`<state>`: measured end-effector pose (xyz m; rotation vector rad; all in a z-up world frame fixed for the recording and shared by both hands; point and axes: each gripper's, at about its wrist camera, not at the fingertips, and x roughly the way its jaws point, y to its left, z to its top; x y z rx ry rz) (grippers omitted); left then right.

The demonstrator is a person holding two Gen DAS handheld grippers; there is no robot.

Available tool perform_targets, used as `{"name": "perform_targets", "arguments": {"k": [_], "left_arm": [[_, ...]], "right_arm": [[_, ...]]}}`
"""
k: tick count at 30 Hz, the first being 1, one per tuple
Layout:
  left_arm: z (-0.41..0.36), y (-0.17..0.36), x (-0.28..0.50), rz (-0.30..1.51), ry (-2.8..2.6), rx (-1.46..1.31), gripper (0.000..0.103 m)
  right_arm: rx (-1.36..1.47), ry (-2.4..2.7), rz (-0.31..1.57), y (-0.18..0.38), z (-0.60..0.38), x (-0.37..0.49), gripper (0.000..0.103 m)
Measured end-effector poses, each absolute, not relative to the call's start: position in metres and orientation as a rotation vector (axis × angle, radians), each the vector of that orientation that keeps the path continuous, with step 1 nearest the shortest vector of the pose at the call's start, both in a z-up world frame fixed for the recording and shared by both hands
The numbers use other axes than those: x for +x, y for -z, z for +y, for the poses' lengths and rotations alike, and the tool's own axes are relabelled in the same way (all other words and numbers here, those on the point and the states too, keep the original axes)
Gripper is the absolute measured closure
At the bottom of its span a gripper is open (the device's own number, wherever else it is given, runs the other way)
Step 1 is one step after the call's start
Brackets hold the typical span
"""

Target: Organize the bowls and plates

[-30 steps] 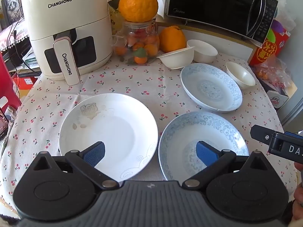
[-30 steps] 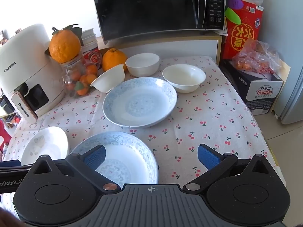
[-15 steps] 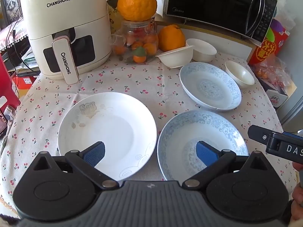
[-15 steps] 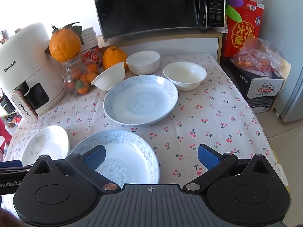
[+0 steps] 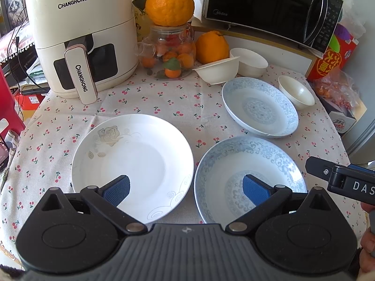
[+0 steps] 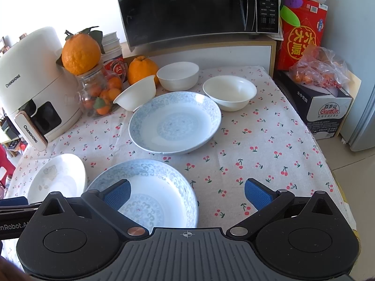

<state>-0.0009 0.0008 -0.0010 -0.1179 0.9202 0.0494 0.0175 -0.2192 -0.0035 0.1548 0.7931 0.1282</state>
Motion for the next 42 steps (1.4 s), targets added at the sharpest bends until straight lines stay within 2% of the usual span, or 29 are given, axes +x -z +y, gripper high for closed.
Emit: {"name": "perform_targets", "arguments": {"k": [42], "left_arm": [[-0.0005, 0.0009, 0.0006, 0.915, -0.047, -0.115, 0.0]], "right_arm": [[0.168, -0.122, 0.808, 0.0039, -0.2213, 0.0198, 0.0]]}}
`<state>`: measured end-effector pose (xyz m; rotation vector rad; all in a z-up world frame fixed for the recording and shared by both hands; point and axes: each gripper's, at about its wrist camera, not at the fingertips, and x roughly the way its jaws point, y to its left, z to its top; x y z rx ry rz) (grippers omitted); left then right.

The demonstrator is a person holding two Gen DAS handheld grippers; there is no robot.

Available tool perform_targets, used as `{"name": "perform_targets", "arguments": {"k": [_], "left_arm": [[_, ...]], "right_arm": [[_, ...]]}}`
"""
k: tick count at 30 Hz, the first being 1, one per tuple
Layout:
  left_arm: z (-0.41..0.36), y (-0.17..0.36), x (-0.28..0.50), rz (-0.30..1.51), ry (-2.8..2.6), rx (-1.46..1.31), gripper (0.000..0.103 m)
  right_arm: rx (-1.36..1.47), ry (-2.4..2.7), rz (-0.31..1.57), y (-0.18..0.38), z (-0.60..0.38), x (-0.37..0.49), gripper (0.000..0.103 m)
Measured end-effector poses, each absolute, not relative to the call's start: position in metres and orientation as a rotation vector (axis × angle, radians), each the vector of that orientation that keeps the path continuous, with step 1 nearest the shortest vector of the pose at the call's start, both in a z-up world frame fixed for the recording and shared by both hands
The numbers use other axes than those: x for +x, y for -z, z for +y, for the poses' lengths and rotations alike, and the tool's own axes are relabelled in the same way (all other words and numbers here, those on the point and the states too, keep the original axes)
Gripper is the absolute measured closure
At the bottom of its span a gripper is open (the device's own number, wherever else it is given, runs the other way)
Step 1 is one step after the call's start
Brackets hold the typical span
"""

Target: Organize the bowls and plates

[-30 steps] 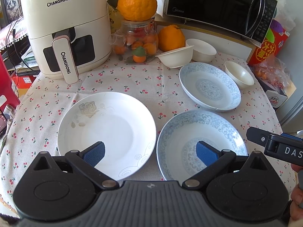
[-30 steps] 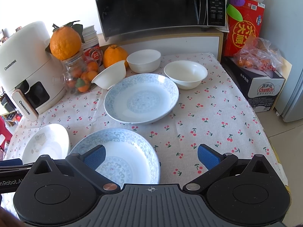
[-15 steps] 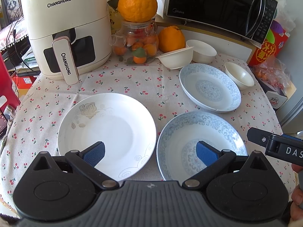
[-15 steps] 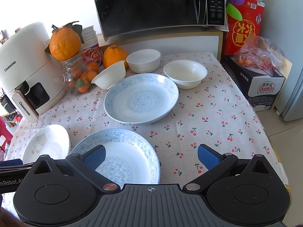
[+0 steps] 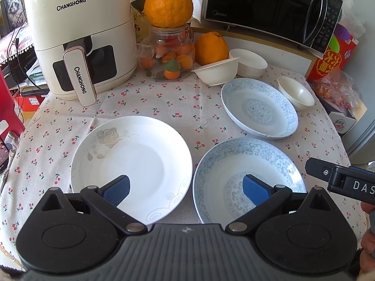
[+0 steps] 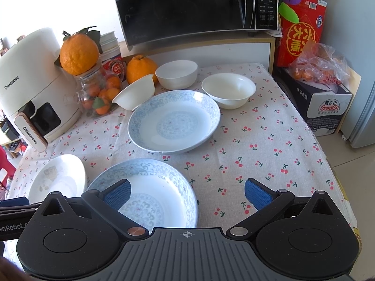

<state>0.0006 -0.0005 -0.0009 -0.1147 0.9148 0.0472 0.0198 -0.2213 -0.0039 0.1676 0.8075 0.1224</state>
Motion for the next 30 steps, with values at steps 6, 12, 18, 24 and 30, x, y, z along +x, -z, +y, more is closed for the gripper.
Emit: {"name": "perform_targets", "arguments": {"k": [6, 12, 18, 24, 30], "left_arm": [[-0.002, 0.001, 0.001, 0.911, -0.051, -0.114, 0.0], [-0.004, 0.001, 0.002, 0.909, -0.053, -0.107, 0.0], [-0.006, 0.001, 0.006, 0.904, -0.061, -0.101, 0.0], [-0.006, -0.001, 0.011, 0.892, -0.075, -0.101, 0.0], [-0.009, -0.005, 0.015, 0.878, -0.074, -0.104, 0.0]], "right_arm": [[0.171, -0.116, 0.811, 0.004, -0.222, 0.021, 0.0], [0.184, -0.112, 0.819, 0.004, -0.224, 0.022, 0.0], [0.179, -0.105, 0.826, 0.004, -0.223, 0.026, 0.0], [0.163, -0.08, 0.826, 0.004, -0.225, 0.033, 0.0], [0.17, -0.055, 0.845, 0.006, -0.23, 0.037, 0.0]]}}
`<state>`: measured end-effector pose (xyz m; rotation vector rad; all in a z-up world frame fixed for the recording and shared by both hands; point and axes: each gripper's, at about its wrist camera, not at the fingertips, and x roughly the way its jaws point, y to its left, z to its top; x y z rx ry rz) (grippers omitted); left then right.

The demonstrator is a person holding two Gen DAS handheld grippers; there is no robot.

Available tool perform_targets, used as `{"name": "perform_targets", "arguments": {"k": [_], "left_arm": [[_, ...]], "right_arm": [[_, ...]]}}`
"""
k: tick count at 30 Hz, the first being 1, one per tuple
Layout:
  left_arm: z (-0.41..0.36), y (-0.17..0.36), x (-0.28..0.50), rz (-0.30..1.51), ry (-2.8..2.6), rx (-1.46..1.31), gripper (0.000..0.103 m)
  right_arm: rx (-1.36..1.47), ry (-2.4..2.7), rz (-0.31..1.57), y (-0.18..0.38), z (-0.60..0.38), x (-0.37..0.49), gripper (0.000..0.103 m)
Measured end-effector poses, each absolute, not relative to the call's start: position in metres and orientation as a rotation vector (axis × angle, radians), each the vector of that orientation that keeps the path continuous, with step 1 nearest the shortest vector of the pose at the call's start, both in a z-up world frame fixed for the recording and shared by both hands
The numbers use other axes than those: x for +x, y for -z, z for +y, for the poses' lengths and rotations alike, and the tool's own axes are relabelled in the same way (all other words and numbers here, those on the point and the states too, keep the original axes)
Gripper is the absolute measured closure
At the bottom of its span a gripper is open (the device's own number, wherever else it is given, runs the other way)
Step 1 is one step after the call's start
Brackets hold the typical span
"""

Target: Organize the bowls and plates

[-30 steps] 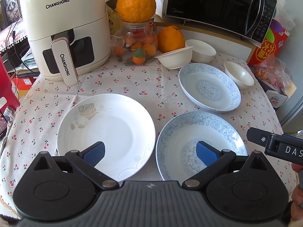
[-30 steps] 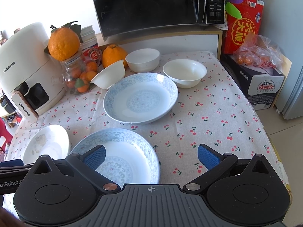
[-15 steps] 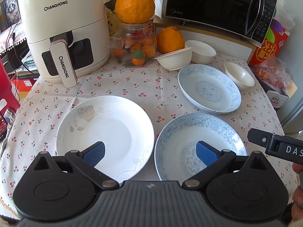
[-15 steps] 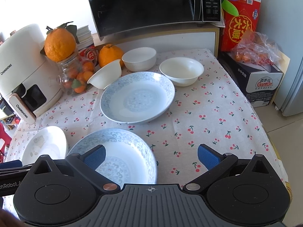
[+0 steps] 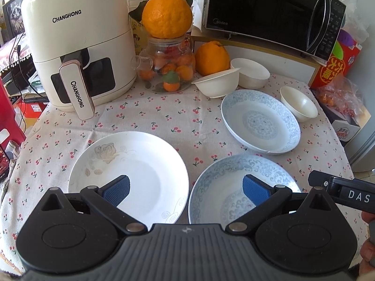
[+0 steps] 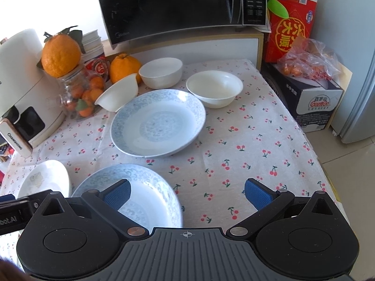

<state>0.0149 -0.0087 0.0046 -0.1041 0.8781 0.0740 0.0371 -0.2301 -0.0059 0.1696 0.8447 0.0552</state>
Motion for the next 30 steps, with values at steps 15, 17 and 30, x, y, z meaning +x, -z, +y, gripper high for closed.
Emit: {"name": "perform_targets", "arguments": {"k": [15, 17, 30], "left_arm": [[-0.003, -0.007, 0.06, 0.852, -0.054, -0.118, 0.0], [-0.002, -0.006, 0.07, 0.862, -0.031, -0.11, 0.0], [0.007, 0.033, 0.123, 0.894, 0.165, -0.334, 0.037]], "right_arm": [[0.166, -0.091, 0.831, -0.038, -0.227, 0.091, 0.0], [0.182, -0.122, 0.841, -0.034, -0.228, 0.103, 0.0], [0.57, -0.228, 0.998, 0.04, -0.27, 0.166, 0.004]]}}
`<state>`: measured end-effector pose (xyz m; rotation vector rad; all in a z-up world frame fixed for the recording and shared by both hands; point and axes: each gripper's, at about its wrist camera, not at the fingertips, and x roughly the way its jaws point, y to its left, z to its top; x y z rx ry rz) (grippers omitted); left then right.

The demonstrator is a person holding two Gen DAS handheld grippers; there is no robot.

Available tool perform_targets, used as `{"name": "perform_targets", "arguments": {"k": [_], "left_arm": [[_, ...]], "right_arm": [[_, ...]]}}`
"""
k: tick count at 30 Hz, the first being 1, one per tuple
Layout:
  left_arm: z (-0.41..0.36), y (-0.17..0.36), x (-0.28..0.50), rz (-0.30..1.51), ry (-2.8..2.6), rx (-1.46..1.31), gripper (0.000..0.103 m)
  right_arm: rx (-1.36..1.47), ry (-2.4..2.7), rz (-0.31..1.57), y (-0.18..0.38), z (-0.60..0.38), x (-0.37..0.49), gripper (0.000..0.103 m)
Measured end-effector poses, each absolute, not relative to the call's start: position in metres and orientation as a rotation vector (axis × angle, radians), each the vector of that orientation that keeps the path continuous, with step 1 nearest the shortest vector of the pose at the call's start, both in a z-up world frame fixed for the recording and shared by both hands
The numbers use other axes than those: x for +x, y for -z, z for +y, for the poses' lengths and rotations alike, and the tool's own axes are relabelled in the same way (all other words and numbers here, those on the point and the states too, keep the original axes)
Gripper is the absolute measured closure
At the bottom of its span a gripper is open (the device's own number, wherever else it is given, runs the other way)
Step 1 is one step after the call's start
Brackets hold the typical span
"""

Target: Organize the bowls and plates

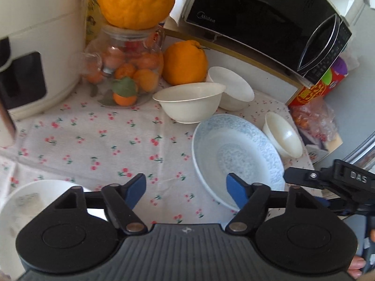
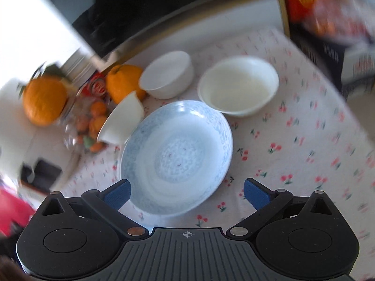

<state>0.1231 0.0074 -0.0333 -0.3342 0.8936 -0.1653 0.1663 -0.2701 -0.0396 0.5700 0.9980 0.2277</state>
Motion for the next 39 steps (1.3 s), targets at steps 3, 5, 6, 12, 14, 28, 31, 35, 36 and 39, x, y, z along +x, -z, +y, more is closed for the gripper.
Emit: {"name": "perform_targets", "arguments": {"k": [3, 5, 6, 12, 14, 28, 31, 35, 36, 39], "left_arm": [[0.002, 0.04, 0.13, 0.881, 0.179, -0.361, 0.051], [-0.002, 0.043, 0.134, 0.87, 0.187, -0.361, 0.06], [-0.003, 0.044, 0.136, 0.867, 0.192, -0.364, 0.062], [-0.013, 0.059, 0.151, 0.89, 0.202, -0.359, 0.086], [-0.014, 0.063, 0.151, 0.895, 0.184, -0.343, 0.095], [-0.02, 0.063, 0.138, 0.891, 0.22, -0.279, 0.095], [-0.023, 0.064, 0.135, 0.892, 0.23, -0.262, 0.094], [-0.027, 0.063, 0.133, 0.89, 0.23, -0.238, 0.094], [-0.028, 0.063, 0.133, 0.89, 0.231, -0.237, 0.094], [-0.028, 0.063, 0.132, 0.896, 0.232, -0.235, 0.094]], "right_arm": [[0.645, -0.175, 1.001, 0.053, -0.278, 0.176, 0.024], [0.702, -0.131, 1.01, 0.062, -0.285, 0.18, 0.042], [0.735, -0.119, 1.017, 0.068, -0.288, 0.182, 0.053], [0.844, -0.101, 1.021, 0.088, -0.3, 0.19, 0.079], [0.84, -0.117, 1.018, 0.089, -0.301, 0.19, 0.088], [0.766, -0.103, 1.034, 0.085, -0.301, 0.183, 0.095], [0.747, -0.099, 1.038, 0.084, -0.302, 0.179, 0.094], [0.734, -0.096, 1.039, 0.083, -0.302, 0.175, 0.094], [0.73, -0.095, 1.04, 0.083, -0.302, 0.174, 0.094], [0.719, -0.096, 1.043, 0.082, -0.301, 0.172, 0.094]]}}
